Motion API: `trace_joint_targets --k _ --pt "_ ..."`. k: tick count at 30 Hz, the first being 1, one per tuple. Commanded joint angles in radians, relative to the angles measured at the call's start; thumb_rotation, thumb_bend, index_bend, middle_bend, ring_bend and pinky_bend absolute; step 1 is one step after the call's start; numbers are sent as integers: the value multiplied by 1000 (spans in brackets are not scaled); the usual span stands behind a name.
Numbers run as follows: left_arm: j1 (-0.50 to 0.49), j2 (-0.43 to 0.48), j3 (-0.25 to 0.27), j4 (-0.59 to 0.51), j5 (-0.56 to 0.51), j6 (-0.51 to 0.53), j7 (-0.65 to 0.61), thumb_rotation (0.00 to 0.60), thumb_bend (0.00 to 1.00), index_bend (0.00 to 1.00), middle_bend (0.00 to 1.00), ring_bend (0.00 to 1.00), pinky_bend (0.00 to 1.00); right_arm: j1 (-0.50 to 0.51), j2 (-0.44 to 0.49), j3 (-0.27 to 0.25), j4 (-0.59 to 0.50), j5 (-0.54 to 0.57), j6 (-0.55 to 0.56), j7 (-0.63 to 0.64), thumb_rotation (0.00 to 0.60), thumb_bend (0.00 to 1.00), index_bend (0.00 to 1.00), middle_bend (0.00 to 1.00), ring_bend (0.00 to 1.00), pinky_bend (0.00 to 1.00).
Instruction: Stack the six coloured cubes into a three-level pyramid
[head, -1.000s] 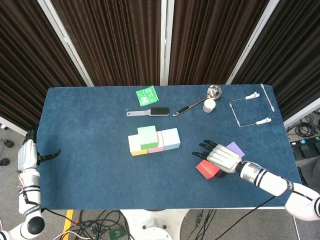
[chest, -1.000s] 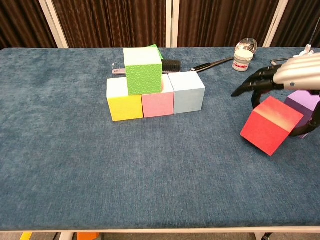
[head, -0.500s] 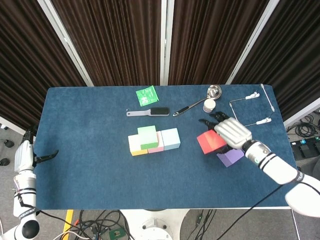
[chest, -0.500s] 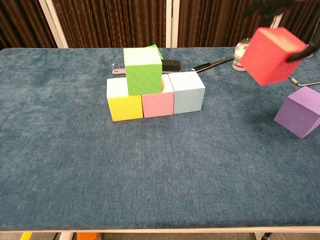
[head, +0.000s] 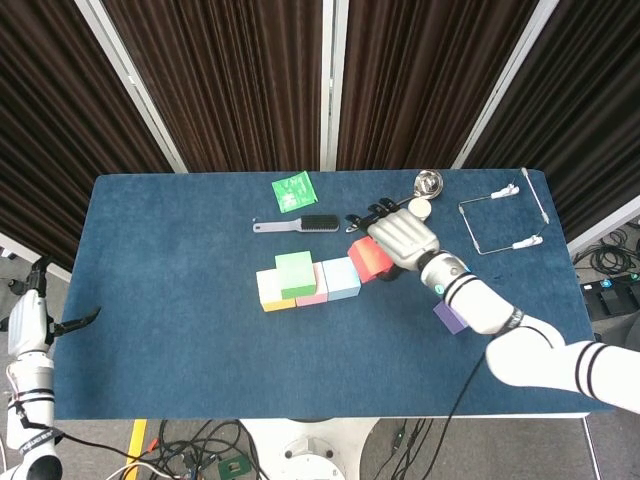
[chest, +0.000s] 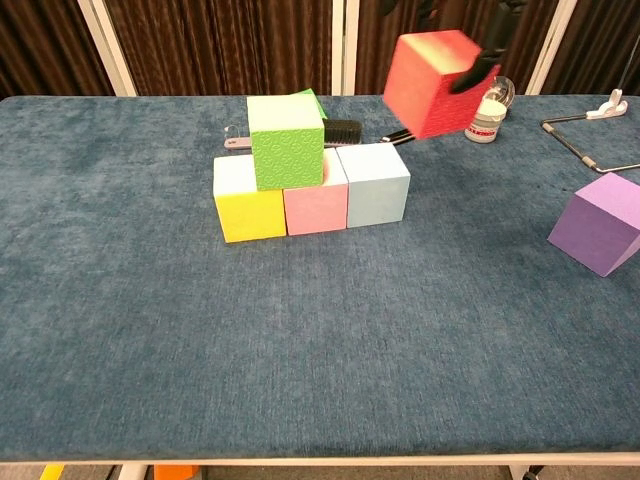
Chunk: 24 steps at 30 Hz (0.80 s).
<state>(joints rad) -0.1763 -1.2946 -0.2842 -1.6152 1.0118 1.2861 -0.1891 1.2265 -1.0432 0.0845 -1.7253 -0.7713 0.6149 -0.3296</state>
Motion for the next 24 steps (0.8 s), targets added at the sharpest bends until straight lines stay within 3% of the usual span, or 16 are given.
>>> trace_joint_targets --k 1,9,24 --pt "-1 -1 0 12 6 -6 -9 600 141 50 0 0 107 69 -48 -24 -18 117 57 -98 600 144 0 539 89 0" --pt "-14 -7 -2 47 29 -35 -44 600 141 50 0 0 107 137 -101 -50 -52 274 137 -208 600 131 0 552 90 0" --pt "-7 25 -1 74 42 -79 -125 600 141 50 0 0 107 260 -197 -52 -16 522 162 -311 600 126 0 576 89 0"
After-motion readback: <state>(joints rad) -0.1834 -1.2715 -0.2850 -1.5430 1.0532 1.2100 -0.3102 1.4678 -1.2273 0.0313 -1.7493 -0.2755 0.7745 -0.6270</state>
